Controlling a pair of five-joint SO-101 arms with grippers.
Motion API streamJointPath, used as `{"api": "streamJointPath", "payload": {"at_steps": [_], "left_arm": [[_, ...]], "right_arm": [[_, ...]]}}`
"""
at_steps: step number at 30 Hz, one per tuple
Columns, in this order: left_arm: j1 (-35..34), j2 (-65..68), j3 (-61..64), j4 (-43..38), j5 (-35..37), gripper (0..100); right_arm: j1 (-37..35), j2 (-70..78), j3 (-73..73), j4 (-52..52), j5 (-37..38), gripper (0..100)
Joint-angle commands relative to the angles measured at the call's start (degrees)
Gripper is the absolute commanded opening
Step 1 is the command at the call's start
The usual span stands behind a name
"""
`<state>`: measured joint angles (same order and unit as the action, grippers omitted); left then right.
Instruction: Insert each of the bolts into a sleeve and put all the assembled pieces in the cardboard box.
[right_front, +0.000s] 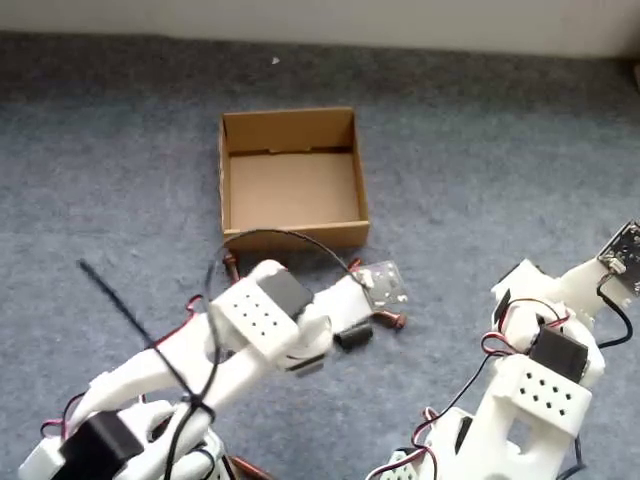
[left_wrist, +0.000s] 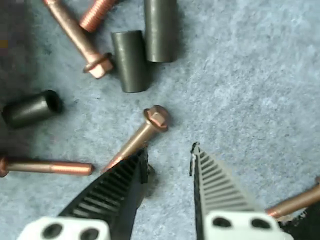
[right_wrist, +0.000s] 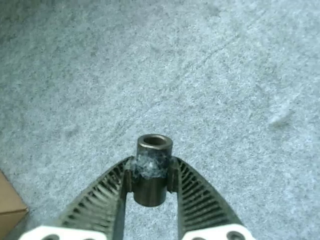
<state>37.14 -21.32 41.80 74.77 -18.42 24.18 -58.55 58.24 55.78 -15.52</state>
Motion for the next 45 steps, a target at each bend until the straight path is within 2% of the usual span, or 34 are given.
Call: {"api": "streamJointPath", "payload": {"at_steps": [1, 12, 17, 22, 28, 30, 34, 41, 45], "left_arm": [[-5.23, -3.56, -0.66, 0.26, -6.51, 17], [-6.55, 13.23, 0.57, -11.43, -12.57, 17], [-9.36, 18.33, 0.57, -13.36, -16.26, 17], [-8.13, 18.59, 0.57, -13.98, -16.18, 17], [-4.70, 18.51, 0.57, -17.05, -12.57, 2], [-4.00, 18.42, 0.57, -16.88, -12.48, 1], [-5.14, 13.41, -0.04, -16.70, -8.18, 1], [-5.67, -8.48, 0.40, -10.55, -2.29, 1], [-8.92, -20.26, 0.48, -9.41, 1.67, 1]], "right_arm": [[0.22, -1.98, -0.48, -1.27, -0.62, 0.5], [0.22, -1.98, -0.48, -1.27, -0.62, 0.5], [0.22, -1.98, -0.40, -1.27, -0.62, 0.5], [0.13, -1.98, -0.40, -1.27, -0.62, 0.5], [0.13, -1.98, -0.40, -1.27, -0.62, 0.5], [0.13, -1.98, -0.40, -1.27, -0.62, 0.5], [0.13, -2.07, -0.40, -1.19, -0.62, 0.5], [-5.14, -2.07, -0.84, -0.84, -0.62, 0.5], [-9.10, -2.15, -0.92, -0.22, -0.62, 0.5]]}}
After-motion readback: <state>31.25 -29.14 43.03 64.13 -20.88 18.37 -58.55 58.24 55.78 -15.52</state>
